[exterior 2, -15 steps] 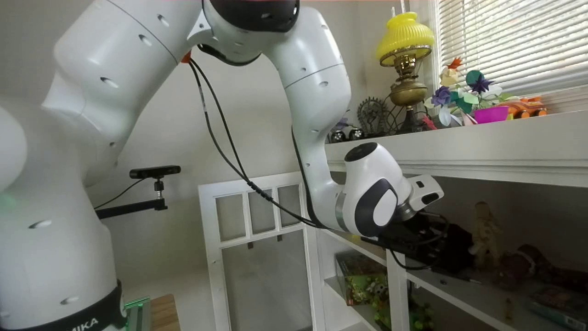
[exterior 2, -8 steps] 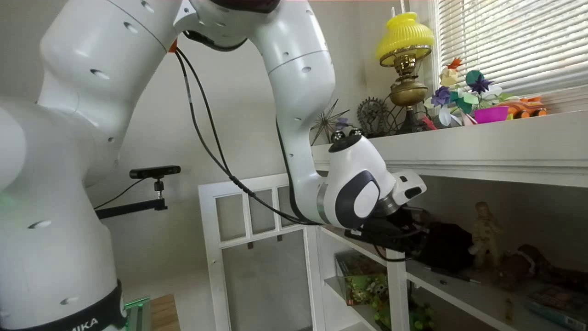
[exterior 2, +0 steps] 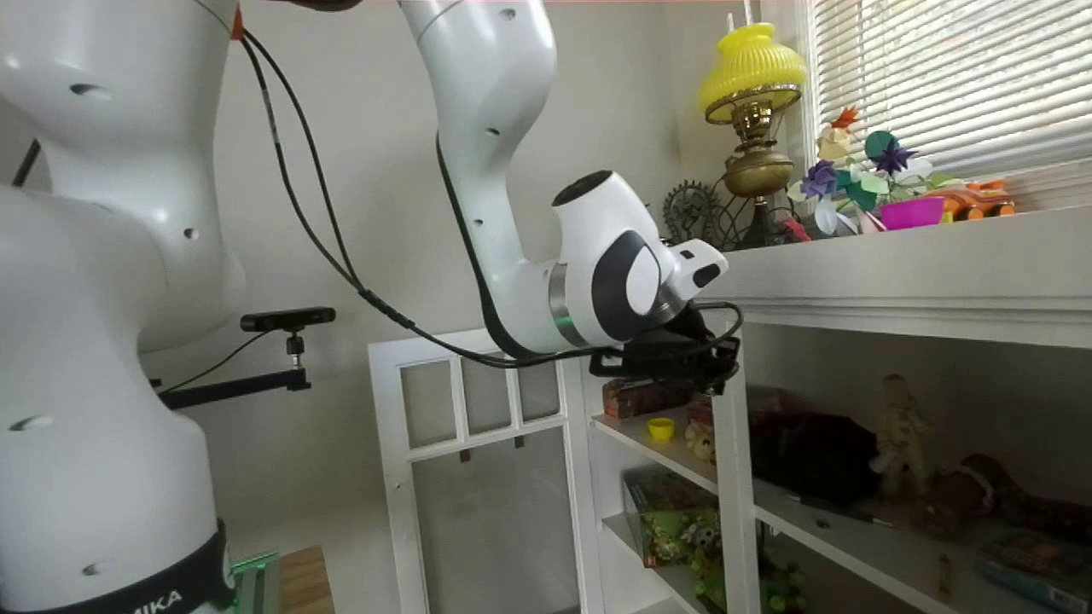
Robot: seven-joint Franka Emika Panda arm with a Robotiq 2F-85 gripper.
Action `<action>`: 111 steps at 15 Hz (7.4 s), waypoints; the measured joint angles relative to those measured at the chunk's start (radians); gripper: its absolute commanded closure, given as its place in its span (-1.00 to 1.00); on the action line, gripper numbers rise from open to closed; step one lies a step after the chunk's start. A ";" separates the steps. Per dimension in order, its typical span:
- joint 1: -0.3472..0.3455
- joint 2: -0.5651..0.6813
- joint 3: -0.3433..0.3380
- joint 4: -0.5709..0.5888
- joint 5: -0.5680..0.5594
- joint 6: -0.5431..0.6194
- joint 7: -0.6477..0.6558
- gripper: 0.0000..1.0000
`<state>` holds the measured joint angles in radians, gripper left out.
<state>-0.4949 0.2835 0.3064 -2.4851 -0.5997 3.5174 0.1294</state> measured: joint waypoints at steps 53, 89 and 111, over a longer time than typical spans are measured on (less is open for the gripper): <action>-0.537 -0.110 0.148 0.664 -1.238 0.086 1.420 0.90; -0.354 0.127 0.097 0.843 -1.240 0.003 1.420 -1.00; -0.169 -0.335 -0.279 0.558 -1.250 0.505 1.347 -1.00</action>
<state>-0.6639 -0.0517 0.0271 -1.9267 -1.8499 4.0227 1.4769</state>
